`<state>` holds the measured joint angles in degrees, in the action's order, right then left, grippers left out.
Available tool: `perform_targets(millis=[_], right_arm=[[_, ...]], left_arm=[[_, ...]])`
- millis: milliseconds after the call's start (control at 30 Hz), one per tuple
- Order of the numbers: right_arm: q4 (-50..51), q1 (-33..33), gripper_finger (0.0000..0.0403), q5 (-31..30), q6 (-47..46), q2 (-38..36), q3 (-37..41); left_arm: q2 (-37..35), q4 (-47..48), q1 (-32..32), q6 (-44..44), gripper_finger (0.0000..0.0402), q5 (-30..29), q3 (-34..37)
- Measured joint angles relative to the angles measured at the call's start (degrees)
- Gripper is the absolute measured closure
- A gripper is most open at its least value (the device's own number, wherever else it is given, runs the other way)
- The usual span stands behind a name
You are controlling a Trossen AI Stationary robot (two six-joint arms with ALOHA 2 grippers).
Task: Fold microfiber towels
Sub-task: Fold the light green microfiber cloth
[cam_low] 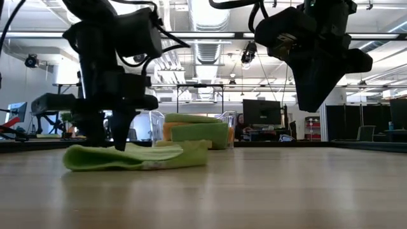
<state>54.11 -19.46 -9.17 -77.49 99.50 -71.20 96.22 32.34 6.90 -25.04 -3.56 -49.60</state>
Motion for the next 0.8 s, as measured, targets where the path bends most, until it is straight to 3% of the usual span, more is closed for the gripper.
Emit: perform_targets(millis=[267,433,800], right_arm=[[-0.4,0.0,0.0334,0.0,0.6,0.0,0.2],[-0.6,0.0,0.0334,0.0,1.7,0.0,0.6],[-4.4,0.0,0.0321,-0.6,15.4,0.0,0.8]], left_arm=[[-8.8,2.0,0.0,-0.8,0.0285,-4.5,0.0],[-16.3,2.2,0.0,5.9,0.0285,-4.7,0.4],[-27.2,10.7,1.8,15.8,0.0285,-4.7,0.5]])
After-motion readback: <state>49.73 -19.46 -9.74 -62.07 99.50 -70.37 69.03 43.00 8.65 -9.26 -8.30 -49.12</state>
